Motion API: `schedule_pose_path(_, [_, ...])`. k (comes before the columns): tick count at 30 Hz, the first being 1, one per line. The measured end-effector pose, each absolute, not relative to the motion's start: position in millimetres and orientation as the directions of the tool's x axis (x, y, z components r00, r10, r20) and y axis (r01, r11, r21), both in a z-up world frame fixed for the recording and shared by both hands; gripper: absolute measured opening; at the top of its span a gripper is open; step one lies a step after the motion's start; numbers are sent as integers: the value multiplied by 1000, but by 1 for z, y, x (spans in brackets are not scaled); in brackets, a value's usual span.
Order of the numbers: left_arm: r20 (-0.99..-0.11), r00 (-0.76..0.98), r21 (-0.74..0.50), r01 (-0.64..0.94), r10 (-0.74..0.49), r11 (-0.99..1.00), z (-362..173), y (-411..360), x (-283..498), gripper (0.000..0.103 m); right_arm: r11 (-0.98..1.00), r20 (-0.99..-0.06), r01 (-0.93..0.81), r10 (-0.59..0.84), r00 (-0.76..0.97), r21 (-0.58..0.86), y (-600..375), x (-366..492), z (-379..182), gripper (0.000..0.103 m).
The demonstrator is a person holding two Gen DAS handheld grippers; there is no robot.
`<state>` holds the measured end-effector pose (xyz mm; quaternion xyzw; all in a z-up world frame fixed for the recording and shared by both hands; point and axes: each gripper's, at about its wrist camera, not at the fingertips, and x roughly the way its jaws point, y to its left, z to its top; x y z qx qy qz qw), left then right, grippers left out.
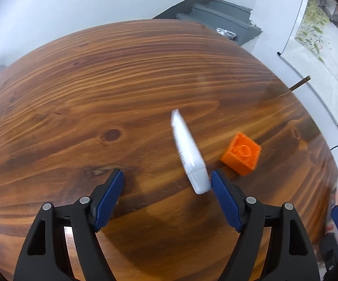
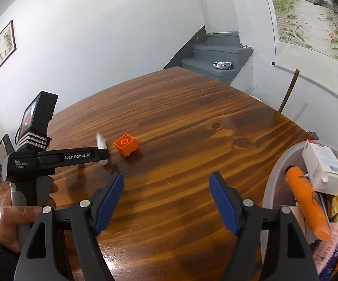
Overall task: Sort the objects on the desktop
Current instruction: 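Withdraw both open tools from the bowl toward the remaining items, then grasp the small white tube with the left tool while the right grasps the orange block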
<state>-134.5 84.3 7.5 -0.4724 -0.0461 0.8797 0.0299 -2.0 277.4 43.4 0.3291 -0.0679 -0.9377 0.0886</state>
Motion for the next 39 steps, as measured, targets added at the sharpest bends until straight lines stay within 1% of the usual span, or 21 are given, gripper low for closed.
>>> schedule_pose_path(5, [-826, -550, -133, -20, 122, -991, 10, 83, -135, 80, -975, -620, 120, -213, -755, 189, 275, -7, 40, 79])
schedule_pose_path(9, [-817, -569, -81, -36, 87, -996, 10, 87, -137, 80, -975, -632, 129, -214, -745, 179, 268, -13, 37, 79])
schedule_pose_path(10, [-815, -575, -60, -40, 72, -997, 9, 88, -138, 78, -975, -635, 133, -217, -741, 178, 266, -15, 37, 79])
schedule_pose_path(11, [-815, -576, -49, -44, 65, -998, 9, 88, -140, 68, -975, -638, 134, -217, -739, 176, 265, -16, 37, 79])
schedule_pose_path(12, [-819, -570, -44, -47, 63, -998, 7, 87, -141, 65, -975, -640, 136, -218, -737, 175, 263, -18, 36, 79])
schedule_pose_path(14, [-811, -583, -31, -54, 57, -998, 8, 85, -141, 50, -974, -646, 146, -226, -729, 176, 259, -24, 36, 79])
schedule_pose_path(15, [-809, -585, -31, -56, 58, -998, 8, 84, -141, 47, -973, -649, 149, -229, -726, 176, 257, -27, 35, 79])
schedule_pose_path(17, [-806, -588, -43, -58, 69, -997, 9, 80, -141, 31, -973, -657, 154, -230, -718, 171, 252, -33, 33, 79])
schedule_pose_path(20, [-803, -591, -56, -52, 76, -997, 9, 75, -142, 23, -974, -670, 166, -227, -707, 155, 243, -44, 31, 79])
schedule_pose_path(25, [-796, -602, -50, -40, 64, -998, 10, 72, -142, 22, -972, -696, 196, -231, -680, 131, 228, -64, 25, 79])
schedule_pose_path(29, [-776, -630, -18, -45, 42, -999, 16, 75, -139, 22, -965, -713, 228, -250, -655, 129, 216, -82, 22, 77])
schedule_pose_path(32, [-769, -638, -12, -44, 38, -999, 17, 75, -139, 22, -961, -723, 248, -260, -640, 126, 206, -98, 18, 73])
schedule_pose_path(37, [-773, -634, -2, 2, 0, -1000, 14, 67, -142, 22, -954, -746, 282, -264, -611, 106, 188, -118, 12, 64])
schedule_pose_path(39, [-776, -631, -12, 15, 0, -1000, 13, 63, -144, 22, -952, -756, 286, -268, -598, 110, 185, -126, 9, 62])
